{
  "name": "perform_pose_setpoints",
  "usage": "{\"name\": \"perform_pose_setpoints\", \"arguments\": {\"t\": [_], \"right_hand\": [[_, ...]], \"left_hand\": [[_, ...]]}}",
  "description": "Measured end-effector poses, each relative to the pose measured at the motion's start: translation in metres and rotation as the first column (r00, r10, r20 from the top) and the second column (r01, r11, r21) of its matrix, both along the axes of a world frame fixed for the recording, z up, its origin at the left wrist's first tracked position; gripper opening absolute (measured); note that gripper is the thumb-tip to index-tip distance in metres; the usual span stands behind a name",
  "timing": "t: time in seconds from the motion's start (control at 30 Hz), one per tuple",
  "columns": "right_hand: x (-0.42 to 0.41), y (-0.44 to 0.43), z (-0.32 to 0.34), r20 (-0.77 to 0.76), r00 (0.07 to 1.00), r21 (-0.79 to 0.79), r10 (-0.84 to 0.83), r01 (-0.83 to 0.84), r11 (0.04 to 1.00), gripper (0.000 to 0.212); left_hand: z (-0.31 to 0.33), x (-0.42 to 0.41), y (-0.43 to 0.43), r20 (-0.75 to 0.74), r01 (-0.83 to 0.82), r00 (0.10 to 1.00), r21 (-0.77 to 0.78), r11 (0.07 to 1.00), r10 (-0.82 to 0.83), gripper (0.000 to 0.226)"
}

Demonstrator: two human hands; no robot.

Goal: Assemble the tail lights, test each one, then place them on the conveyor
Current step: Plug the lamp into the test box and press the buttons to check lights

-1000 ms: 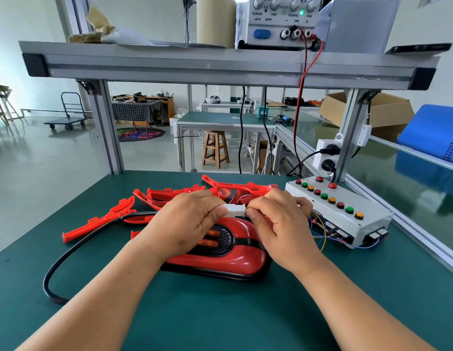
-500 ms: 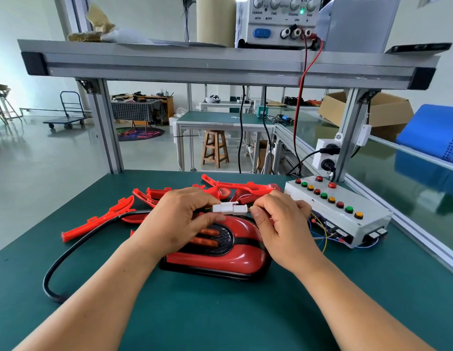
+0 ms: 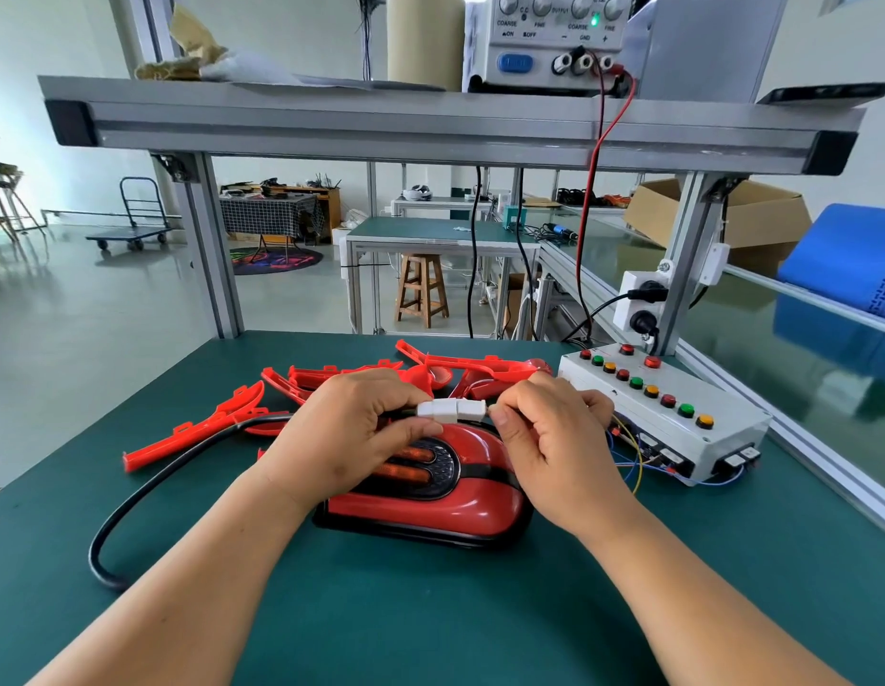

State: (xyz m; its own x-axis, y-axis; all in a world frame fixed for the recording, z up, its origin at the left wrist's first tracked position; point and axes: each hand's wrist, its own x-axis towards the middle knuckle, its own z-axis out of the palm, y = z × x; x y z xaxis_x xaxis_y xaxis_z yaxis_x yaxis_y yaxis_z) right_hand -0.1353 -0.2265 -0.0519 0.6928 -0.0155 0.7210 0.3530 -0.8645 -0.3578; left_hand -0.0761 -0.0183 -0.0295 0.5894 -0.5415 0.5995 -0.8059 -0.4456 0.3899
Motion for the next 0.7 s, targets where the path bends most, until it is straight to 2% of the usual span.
{"name": "perform_pose_setpoints", "arguments": {"t": [0.17,0.43,0.7], "right_hand": [[-0.001,0.001,0.000,0.016,0.999,-0.026,0.046,-0.045,0.999,0.033],[-0.002,0.008,-0.001,0.056,0.998,0.003,0.023,-0.023,1.000,0.034],[0.000,0.013,-0.004,0.074,0.997,0.019,0.031,-0.032,0.999,0.034]], "left_hand": [[0.000,-0.002,0.000,0.010,0.003,1.000,0.051,0.999,-0.003,0.015],[0.001,-0.006,-0.004,-0.006,0.008,1.000,0.035,0.999,-0.008,0.021],[0.001,-0.008,-0.008,0.006,0.018,1.000,0.057,0.998,-0.018,0.009]]}}
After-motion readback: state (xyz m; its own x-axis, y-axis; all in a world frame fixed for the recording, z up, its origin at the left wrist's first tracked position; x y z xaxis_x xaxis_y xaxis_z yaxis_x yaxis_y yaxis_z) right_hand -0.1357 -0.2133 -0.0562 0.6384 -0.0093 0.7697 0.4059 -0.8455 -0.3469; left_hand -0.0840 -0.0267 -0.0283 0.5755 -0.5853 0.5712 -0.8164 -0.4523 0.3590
